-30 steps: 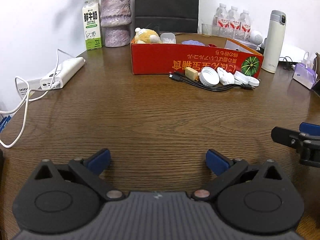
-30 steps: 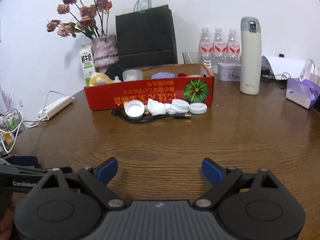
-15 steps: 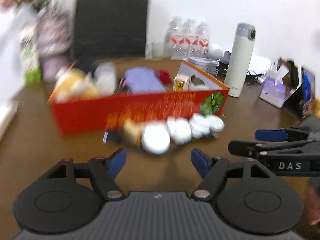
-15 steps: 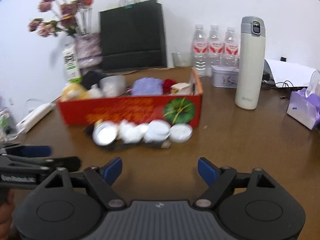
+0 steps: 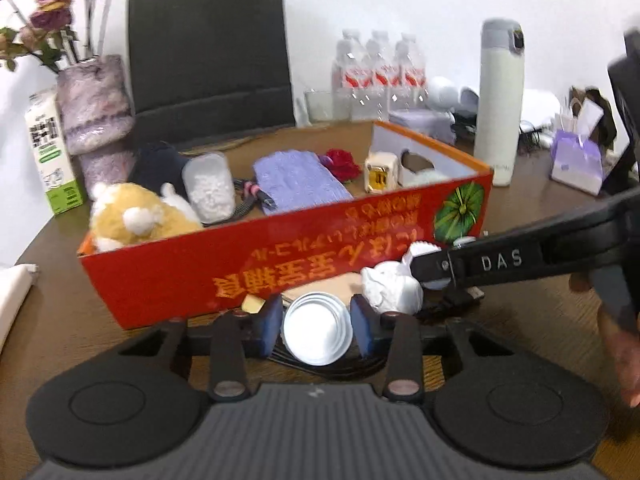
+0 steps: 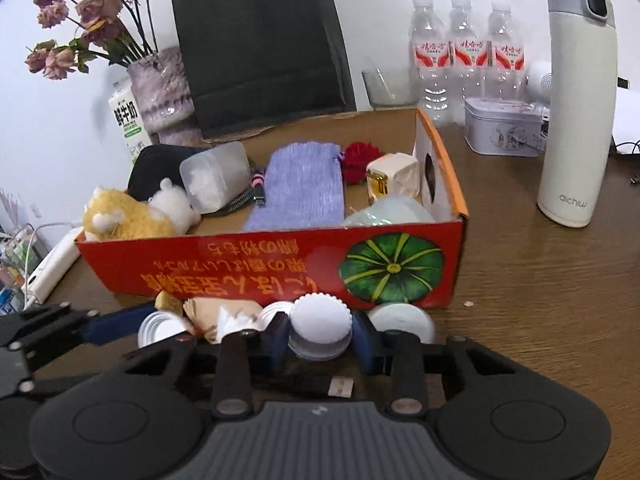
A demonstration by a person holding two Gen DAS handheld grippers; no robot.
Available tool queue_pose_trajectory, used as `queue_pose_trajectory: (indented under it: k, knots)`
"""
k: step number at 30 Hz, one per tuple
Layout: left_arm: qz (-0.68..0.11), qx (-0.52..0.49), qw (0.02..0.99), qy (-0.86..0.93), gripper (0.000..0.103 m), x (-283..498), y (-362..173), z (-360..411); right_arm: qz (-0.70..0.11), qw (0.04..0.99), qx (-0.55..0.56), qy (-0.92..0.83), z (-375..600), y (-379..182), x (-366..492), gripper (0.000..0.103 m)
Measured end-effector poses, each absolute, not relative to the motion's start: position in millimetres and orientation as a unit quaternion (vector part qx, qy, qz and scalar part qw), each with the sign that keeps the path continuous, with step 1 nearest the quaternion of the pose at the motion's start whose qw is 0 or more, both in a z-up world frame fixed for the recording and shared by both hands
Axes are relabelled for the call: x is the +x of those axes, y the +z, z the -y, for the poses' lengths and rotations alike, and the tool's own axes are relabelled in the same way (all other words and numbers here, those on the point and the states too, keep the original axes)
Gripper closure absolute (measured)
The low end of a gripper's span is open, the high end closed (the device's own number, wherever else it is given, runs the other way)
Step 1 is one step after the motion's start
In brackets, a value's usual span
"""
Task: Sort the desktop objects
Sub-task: 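Grasp a white round cap with the left tool while the right tool grasps another white cap, then carry the left tool's cap into the red box while the right tool carries its cap there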
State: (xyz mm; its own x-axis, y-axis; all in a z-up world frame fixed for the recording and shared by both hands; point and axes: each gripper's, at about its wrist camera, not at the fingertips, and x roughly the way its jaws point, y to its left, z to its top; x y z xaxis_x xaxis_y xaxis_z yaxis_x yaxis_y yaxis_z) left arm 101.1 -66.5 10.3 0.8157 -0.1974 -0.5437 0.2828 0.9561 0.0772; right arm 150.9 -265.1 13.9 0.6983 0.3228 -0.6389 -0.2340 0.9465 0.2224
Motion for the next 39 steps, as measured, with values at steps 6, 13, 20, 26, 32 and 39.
queue_pose_trajectory:
  k: [6,13,20,26,32,39]
  knots:
    - [-0.263,-0.001,0.957,-0.124,0.065,33,50,37,-0.297,0.942,0.057,0.147,276,49,93,0.070]
    - [-0.350,-0.017,0.930,-0.107,0.065,-50,17,-2,-0.307,0.931,0.010,0.195,255,36,-22,0.069]
    - [-0.345,0.046,0.933,-0.093,0.074,-89,3,6,-0.309,0.926,-0.047,0.211,227,16,-71,0.069]
    - [-0.319,0.048,0.939,-0.117,0.028,-102,7,4,-0.314,0.926,-0.047,0.206,228,12,-80,0.046]
    - [-0.335,0.079,0.929,-0.135,0.030,-99,-3,23,-0.327,0.925,-0.039,0.188,229,3,-73,0.047]
    - [-0.327,0.074,0.935,-0.119,0.062,-97,-5,31,-0.320,0.927,-0.046,0.192,223,3,-69,0.065]
